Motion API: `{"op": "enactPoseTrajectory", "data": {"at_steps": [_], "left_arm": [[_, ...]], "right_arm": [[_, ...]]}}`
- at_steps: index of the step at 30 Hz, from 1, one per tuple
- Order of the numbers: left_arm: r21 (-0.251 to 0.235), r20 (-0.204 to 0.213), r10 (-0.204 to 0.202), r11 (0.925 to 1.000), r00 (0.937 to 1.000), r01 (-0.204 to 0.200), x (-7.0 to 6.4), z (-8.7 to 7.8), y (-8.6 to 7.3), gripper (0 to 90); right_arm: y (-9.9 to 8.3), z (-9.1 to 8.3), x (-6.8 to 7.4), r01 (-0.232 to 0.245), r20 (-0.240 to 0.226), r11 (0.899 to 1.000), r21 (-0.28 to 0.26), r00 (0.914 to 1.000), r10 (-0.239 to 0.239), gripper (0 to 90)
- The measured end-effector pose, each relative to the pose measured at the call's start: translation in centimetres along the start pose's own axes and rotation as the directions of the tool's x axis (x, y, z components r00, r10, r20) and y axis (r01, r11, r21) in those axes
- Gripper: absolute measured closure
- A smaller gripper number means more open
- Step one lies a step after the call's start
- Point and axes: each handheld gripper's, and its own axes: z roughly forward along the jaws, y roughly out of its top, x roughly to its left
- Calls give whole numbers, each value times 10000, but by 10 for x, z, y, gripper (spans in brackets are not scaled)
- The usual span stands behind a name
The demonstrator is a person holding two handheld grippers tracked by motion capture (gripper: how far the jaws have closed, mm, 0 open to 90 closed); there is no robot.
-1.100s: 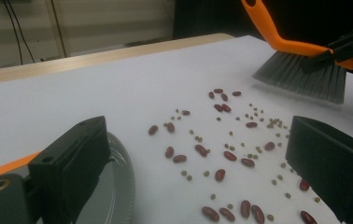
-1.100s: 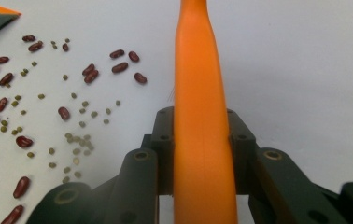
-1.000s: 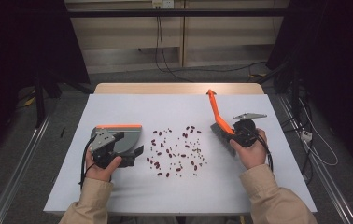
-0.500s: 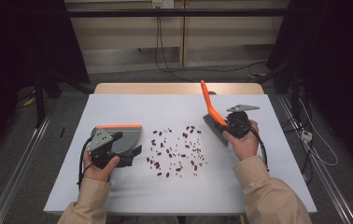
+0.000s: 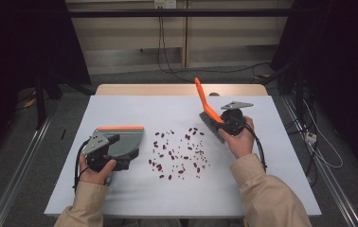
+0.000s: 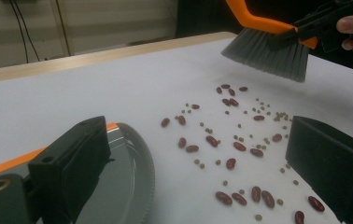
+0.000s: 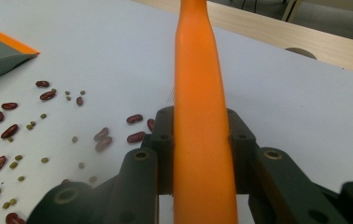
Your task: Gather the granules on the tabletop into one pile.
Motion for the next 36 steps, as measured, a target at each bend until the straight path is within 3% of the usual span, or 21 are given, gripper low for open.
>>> {"op": "enactPoseTrajectory", "data": {"at_steps": [10, 17, 21, 24, 26, 30, 33, 36], "left_arm": [[-44, 29, -181, 9998, 9998, 181, 3, -3, -3, 61], [-29, -21, -265, 9996, 9996, 265, 5, -3, -5, 61], [-60, -92, -357, 9993, 9993, 356, 6, -4, -5, 61], [-47, -106, -367, 9993, 9993, 367, 7, -5, -6, 61], [-73, -125, -363, 9993, 9993, 362, 7, -5, -5, 61], [-57, -128, -364, 9993, 9993, 364, 7, -5, -6, 61], [-55, -139, -346, 9994, 9993, 346, 7, -5, -6, 61], [-42, -167, -328, 9995, 9993, 327, 7, -5, -6, 61]], "right_arm": [[4, 15, -4, 520, 322, 9985, -167, 9982, -514, 713], [6, 39, -6, 749, 425, 9972, -71, 9963, -745, 713], [9, 50, -7, 1212, 491, 9926, -64, 9915, -1207, 713], [8, 59, -4, 2002, 469, 9795, 229, 9785, -2011, 713], [6, 61, -1, 2179, 159, 9759, 139, 9758, -2181, 714], [5, 61, 13, 3055, -178, 9516, 336, 9522, -3051, 712], [4, 58, 18, 3088, -716, 9509, 225, 9492, -3066, 713], [0, 54, 24, 3445, -1017, 9386, 176, 9345, -3411, 712]]}}
